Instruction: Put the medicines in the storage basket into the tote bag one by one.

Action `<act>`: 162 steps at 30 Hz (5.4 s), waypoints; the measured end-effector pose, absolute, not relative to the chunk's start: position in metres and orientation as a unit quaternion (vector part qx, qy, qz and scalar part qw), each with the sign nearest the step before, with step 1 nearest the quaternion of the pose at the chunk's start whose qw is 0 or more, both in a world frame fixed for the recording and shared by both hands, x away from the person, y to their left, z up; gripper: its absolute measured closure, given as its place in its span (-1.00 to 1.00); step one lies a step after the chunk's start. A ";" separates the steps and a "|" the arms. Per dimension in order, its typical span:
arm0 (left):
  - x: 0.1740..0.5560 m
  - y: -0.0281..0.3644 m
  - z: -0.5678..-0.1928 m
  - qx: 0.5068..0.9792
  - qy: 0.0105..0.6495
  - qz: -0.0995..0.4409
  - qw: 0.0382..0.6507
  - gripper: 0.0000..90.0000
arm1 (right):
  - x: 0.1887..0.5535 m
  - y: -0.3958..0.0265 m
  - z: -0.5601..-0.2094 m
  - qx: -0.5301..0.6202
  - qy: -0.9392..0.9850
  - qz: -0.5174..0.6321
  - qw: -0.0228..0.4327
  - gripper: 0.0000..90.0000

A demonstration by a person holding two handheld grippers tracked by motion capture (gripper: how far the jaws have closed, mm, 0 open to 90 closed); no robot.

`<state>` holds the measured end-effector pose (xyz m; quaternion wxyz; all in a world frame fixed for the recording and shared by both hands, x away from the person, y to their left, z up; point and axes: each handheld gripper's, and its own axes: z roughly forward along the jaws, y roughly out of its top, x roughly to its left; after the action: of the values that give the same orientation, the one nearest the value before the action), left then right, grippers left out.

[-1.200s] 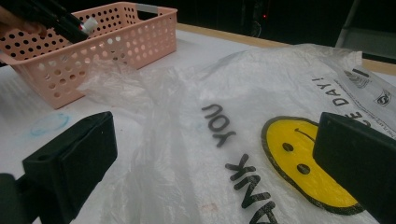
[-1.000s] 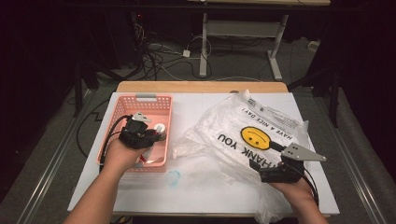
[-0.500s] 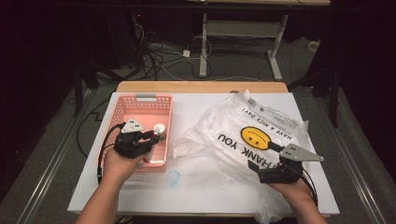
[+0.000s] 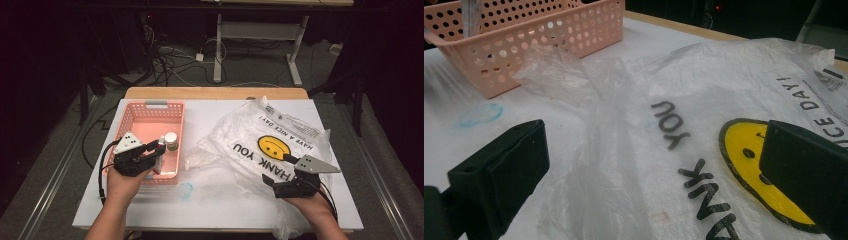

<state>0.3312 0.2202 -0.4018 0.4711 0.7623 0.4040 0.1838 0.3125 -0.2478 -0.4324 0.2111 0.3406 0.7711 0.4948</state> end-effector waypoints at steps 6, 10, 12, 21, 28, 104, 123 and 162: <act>0.329 0.216 -0.396 0.760 0.393 0.182 0.485 0.46 | 0.313 -0.245 -0.434 0.340 0.773 0.493 0.208 -1.00; 0.325 0.207 -0.385 0.768 0.379 0.194 0.478 0.47 | 0.314 -0.243 -0.435 0.341 0.775 0.490 0.207 -1.00; 0.323 0.203 -0.380 0.765 0.374 0.195 0.487 0.47 | 0.314 -0.244 -0.435 0.338 0.777 0.488 0.208 -1.00; 0.317 0.188 -0.369 0.762 0.354 0.191 0.508 0.47 | 0.314 -0.243 -0.436 0.338 0.777 0.489 0.206 -1.00; 0.312 0.177 -0.364 0.761 0.340 0.188 0.520 0.47 | 0.314 -0.245 -0.434 0.337 0.776 0.492 0.207 -1.00; 0.297 0.111 -0.418 0.821 0.279 0.123 0.483 0.46 | 0.336 -0.208 -0.469 0.279 0.891 0.341 0.107 0.22; 0.297 0.112 -0.417 0.820 0.281 0.124 0.482 0.46 | 0.337 -0.215 -0.462 0.277 0.882 0.365 0.111 0.89; 0.298 0.108 -0.419 0.821 0.280 0.123 0.483 0.46 | 0.321 -0.228 -0.422 0.296 0.799 0.489 0.187 1.00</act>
<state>0.2977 0.1083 -0.4188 0.4827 0.8207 0.2799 0.1226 0.3209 -0.2282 -0.4221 0.1870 0.2957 0.7989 0.4893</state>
